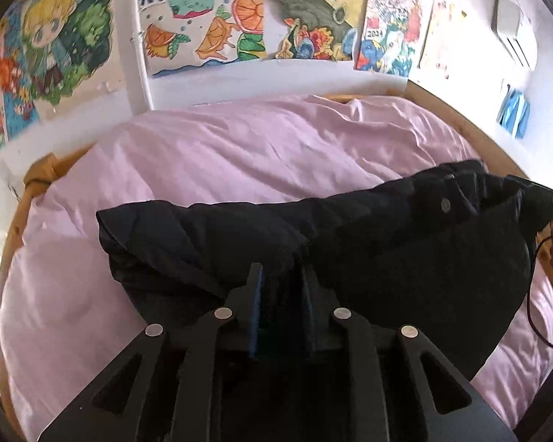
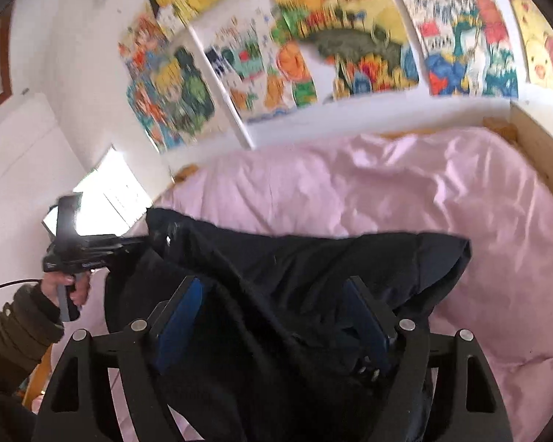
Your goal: Fold large clothes
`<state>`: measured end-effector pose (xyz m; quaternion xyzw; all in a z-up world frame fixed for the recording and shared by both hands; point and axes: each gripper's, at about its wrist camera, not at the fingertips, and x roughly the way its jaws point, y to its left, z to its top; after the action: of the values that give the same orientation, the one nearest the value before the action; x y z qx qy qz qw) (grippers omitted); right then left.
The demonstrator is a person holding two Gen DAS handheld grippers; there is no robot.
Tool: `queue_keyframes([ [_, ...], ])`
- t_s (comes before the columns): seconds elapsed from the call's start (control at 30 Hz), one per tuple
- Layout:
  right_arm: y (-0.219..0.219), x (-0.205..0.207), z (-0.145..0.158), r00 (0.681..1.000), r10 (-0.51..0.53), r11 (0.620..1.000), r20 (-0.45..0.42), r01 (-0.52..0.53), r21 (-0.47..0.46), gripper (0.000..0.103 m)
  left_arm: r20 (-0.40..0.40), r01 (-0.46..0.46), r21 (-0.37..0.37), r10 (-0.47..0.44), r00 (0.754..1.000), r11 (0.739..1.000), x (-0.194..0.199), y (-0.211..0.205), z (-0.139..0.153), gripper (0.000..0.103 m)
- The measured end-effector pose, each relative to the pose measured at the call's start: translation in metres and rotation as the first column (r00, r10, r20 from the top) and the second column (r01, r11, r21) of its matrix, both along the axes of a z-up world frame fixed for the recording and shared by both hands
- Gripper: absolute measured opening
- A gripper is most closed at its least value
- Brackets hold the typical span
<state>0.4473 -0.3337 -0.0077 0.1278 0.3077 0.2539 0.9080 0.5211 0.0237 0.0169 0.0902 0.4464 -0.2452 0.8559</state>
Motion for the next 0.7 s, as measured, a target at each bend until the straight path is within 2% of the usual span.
queue_keyframes([
  [0.03,-0.003,-0.006,0.004,0.999,-0.024,1.000,0.031,0.024,-0.018,0.087,0.004,-0.015,0.004,0.015,1.000,1.000,0.001,0.000,0.001,0.019],
  [0.07,-0.005,-0.008,0.007,0.998,-0.043,0.999,0.048,0.044,-0.031,0.090,0.002,-0.032,0.005,0.032,0.999,0.999,0.004,0.001,0.000,0.019],
  [0.17,-0.026,-0.016,0.015,0.992,-0.107,0.994,0.074,0.108,-0.001,0.093,-0.021,-0.061,-0.008,0.061,0.998,0.998,0.009,0.004,-0.004,0.019],
  [0.27,-0.049,-0.026,0.016,0.982,-0.177,0.984,0.063,0.176,0.029,0.097,0.002,-0.077,-0.001,0.077,0.997,0.997,0.008,0.002,-0.008,0.019],
  [0.37,-0.059,-0.038,0.010,0.991,-0.123,0.992,0.054,0.122,0.022,0.101,0.039,-0.098,0.008,0.098,0.994,0.995,0.007,-0.002,-0.011,0.019],
  [0.43,-0.056,-0.039,0.003,0.995,-0.088,0.996,0.043,0.089,-0.015,0.102,0.061,-0.109,0.007,0.109,0.992,0.994,0.007,-0.002,-0.012,0.019],
  [0.5,-0.048,-0.037,-0.004,0.994,-0.098,0.993,0.055,0.101,-0.052,0.102,0.067,-0.119,-0.018,0.120,0.991,0.993,0.008,0.001,-0.012,0.019],
  [0.57,-0.045,-0.031,-0.009,0.991,-0.118,0.992,0.062,0.120,-0.033,0.100,0.058,-0.114,-0.075,0.119,0.991,0.991,0.007,0.009,-0.007,0.019],
  [0.6,-0.045,-0.027,-0.010,0.990,-0.124,0.992,0.062,0.125,-0.008,0.088,0.053,-0.108,-0.102,0.114,0.992,0.989,0.006,0.014,-0.004,0.020],
  [0.63,-0.046,-0.024,-0.012,0.990,-0.125,0.992,0.059,0.124,0.016,0.068,0.048,-0.100,-0.139,0.108,0.993,0.985,0.004,0.022,0.001,0.026],
  [0.67,-0.048,-0.019,-0.013,0.991,-0.127,0.991,0.050,0.125,0.042,0.060,0.044,-0.094,-0.162,0.103,0.994,0.982,0.002,0.028,0.007,0.040],
  [0.7,-0.049,-0.016,-0.014,0.989,-0.138,0.989,0.044,0.136,0.050,0.047,0.051,-0.090,-0.188,0.101,0.994,0.978,-0.001,0.035,0.013,0.049],
])
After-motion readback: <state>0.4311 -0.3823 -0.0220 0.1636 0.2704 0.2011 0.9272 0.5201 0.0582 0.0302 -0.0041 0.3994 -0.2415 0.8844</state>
